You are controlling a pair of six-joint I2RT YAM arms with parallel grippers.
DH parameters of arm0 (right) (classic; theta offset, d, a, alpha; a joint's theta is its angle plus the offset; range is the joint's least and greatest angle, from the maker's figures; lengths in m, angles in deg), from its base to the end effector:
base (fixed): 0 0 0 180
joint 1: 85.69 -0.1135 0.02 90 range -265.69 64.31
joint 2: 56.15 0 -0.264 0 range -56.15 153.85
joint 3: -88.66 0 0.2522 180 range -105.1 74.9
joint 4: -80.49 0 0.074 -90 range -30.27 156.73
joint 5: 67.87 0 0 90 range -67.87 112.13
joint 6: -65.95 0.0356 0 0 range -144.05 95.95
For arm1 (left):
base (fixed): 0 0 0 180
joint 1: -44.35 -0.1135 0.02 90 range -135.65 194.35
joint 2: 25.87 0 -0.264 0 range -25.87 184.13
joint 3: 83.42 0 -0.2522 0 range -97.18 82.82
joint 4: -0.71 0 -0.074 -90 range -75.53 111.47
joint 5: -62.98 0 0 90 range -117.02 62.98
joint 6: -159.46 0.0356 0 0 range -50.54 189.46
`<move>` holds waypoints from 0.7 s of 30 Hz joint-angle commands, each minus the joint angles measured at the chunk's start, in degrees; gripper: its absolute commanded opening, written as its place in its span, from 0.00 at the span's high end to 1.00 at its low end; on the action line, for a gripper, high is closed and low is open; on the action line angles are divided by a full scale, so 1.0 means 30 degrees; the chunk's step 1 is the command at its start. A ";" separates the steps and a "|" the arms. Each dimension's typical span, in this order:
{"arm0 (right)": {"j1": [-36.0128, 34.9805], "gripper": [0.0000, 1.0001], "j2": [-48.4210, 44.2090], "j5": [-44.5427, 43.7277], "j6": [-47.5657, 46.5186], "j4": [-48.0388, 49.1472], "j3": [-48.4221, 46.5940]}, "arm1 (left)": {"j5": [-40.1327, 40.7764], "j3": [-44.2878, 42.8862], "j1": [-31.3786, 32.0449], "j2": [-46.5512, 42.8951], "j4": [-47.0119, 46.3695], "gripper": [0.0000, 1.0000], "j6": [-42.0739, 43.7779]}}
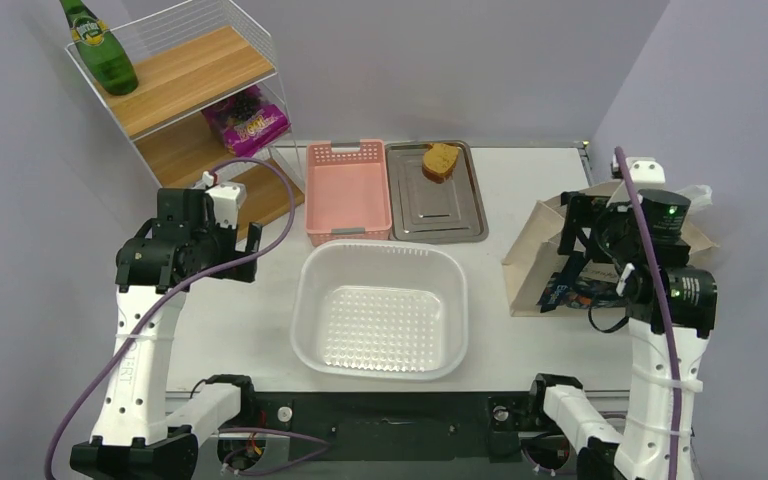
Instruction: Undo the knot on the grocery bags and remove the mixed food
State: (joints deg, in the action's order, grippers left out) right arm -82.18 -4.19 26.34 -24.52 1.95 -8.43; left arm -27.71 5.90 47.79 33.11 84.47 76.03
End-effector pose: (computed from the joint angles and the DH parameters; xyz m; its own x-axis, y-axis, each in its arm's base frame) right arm 0.1266 -0.0051 0.4399 -0.5496 0.0255 -0.8351 -0.0046 0.9994 0.0336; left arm 0.1656 -0.0104 0.3858 -0.7744 0.1612 -0.6119 0.1570 0.9857 0.0609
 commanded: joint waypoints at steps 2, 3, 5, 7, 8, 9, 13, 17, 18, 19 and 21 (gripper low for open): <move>0.3199 0.09 0.2474 -0.0193 0.0981 0.0088 -0.2423 | -0.0320 -0.0736 0.0178 0.0088 -0.1023 0.09 -0.0279; 0.3695 0.09 0.2933 0.0204 0.0766 -0.0147 -0.3130 | -0.0294 -0.0772 0.0187 0.0145 -0.1048 0.09 -0.0276; 0.5126 0.12 0.4341 0.0399 0.0379 -0.0938 -0.4091 | -0.0228 -0.0768 0.0224 0.0196 -0.1108 0.09 -0.0277; 0.6246 0.17 0.5700 0.0247 -0.0361 -0.1561 -0.4943 | -0.0201 -0.0679 0.0229 0.0176 -0.1204 0.09 -0.0269; 0.6683 0.20 0.6393 -0.0023 -0.0830 -0.1687 -0.5335 | -0.0259 -0.0597 0.0229 0.0175 -0.1238 0.09 -0.0263; 0.6785 0.21 0.6830 -0.0288 -0.1054 -0.1679 -0.5449 | -0.0278 -0.0558 0.0251 0.0189 -0.1300 0.09 -0.0235; 0.6916 0.23 0.7425 -0.1984 -0.1341 -0.0896 -0.5576 | -0.0472 -0.0541 0.0324 0.0454 -0.1279 0.09 -0.0102; 0.7091 0.24 0.7854 -0.3108 -0.1415 -0.0241 -0.4957 | -0.0536 -0.1029 0.0548 0.1081 -0.0993 0.09 0.0010; 0.7312 0.24 0.7864 -0.3147 -0.1525 -0.0033 -0.4504 | -0.0519 -0.1277 0.0608 0.1213 -0.0880 0.09 0.0089; 0.7579 0.24 0.7864 -0.3124 -0.1578 0.0379 -0.4257 | -0.0478 -0.1411 0.0727 0.1466 -0.0812 0.09 0.0122; 0.8021 0.24 0.7832 -0.2892 -0.1932 0.1112 -0.3554 | -0.0427 -0.1943 0.0951 0.1914 -0.0592 0.09 0.0176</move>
State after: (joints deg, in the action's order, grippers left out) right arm -60.63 20.10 20.13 -28.34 0.31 -21.96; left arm -28.14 4.72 49.45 37.11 83.75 76.03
